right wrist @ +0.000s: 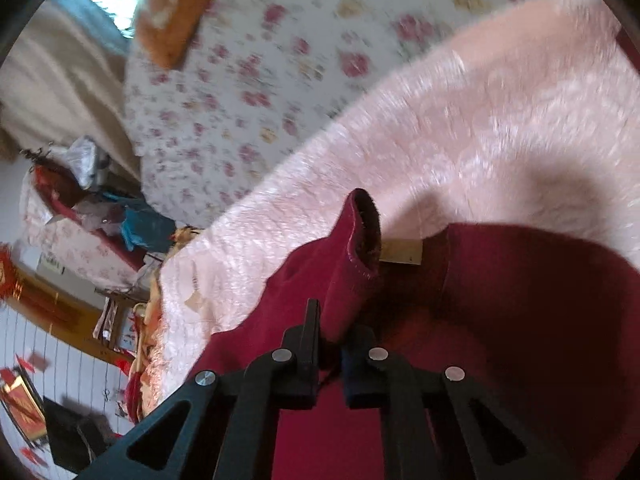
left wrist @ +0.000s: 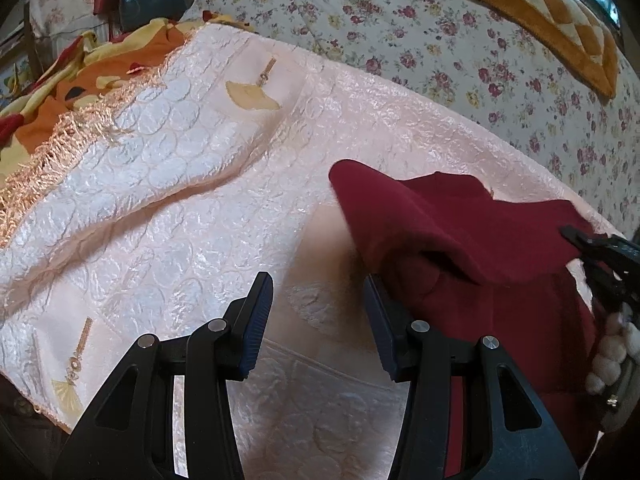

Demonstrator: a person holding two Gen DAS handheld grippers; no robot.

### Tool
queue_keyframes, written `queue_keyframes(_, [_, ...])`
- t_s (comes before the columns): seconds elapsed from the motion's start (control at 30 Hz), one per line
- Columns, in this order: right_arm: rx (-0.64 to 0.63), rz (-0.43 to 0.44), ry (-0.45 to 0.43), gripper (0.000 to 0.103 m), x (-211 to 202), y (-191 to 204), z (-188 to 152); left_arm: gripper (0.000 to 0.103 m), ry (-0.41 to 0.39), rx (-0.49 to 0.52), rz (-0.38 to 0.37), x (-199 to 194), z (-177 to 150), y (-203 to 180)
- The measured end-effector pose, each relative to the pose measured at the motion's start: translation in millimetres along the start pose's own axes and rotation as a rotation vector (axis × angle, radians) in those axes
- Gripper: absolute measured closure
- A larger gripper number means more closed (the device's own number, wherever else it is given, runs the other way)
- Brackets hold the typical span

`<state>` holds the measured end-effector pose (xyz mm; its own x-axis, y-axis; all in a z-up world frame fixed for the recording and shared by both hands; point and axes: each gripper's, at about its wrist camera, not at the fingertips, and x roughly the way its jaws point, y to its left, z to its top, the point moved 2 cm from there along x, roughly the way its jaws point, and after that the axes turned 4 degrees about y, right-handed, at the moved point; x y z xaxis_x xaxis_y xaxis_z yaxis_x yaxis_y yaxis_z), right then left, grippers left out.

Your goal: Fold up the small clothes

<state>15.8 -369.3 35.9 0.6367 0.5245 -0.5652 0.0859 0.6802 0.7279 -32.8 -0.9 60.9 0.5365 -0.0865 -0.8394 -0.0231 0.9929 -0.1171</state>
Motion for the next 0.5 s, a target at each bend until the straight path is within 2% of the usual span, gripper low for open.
queue_keyframes(0.23, [-0.055, -0.039, -0.110, 0.096, -71.7, 9.9, 1.9, 0.056, -0.001, 0.056, -0.026, -10.5, -7.5, -17.8])
queue_keyframes(0.5, [-0.052, -0.115, -0.177, 0.096, -129.2, -13.9, 0.8, 0.056, 0.036, 0.175, -0.080, -6.6, -25.4, -51.4])
